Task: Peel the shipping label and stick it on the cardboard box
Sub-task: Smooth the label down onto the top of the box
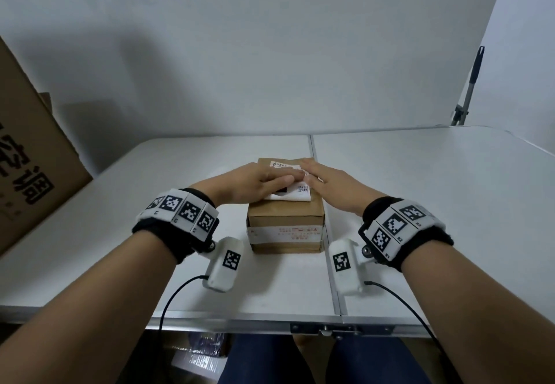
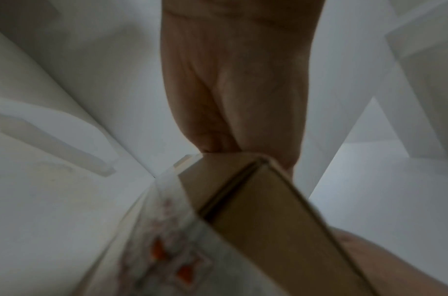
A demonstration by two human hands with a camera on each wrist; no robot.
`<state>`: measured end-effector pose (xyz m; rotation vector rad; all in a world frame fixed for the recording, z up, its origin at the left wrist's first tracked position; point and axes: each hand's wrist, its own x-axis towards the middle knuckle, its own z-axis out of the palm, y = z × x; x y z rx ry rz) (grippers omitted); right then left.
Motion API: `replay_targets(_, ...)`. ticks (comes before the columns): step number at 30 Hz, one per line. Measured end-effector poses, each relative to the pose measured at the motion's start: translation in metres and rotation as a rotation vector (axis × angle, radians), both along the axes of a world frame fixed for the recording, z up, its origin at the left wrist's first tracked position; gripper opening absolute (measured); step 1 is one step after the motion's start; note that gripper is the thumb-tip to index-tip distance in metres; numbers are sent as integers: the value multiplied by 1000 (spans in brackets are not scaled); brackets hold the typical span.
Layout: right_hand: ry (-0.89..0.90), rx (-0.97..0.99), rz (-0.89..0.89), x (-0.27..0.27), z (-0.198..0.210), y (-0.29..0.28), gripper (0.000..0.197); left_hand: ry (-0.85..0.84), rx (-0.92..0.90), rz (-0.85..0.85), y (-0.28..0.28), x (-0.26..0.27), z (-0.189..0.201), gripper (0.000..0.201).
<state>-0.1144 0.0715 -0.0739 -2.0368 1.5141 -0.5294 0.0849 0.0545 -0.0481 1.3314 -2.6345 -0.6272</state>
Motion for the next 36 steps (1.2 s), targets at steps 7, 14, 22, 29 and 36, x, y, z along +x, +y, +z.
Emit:
replay_targets(7, -62, -5, 2, 1, 1, 3, 46, -69, -43, -10, -7, -2, -5, 48)
replay_targets(14, -43, 2, 16, 1, -3, 0, 47, -115, -96, 16, -17, 2, -7, 48)
replay_targets(22, 21, 13, -12, 2, -1, -1, 50, -162, -158, 84, -19, 16, -9, 49)
replay_targets(29, 53, -4, 12, 3, 0, 1, 48, -56, -199, 126, -10, 31, -15, 46)
replay_targets(36, 64, -10, 11, 3, -4, 0, 50, 186, -93, 208, 5, 39, -33, 45)
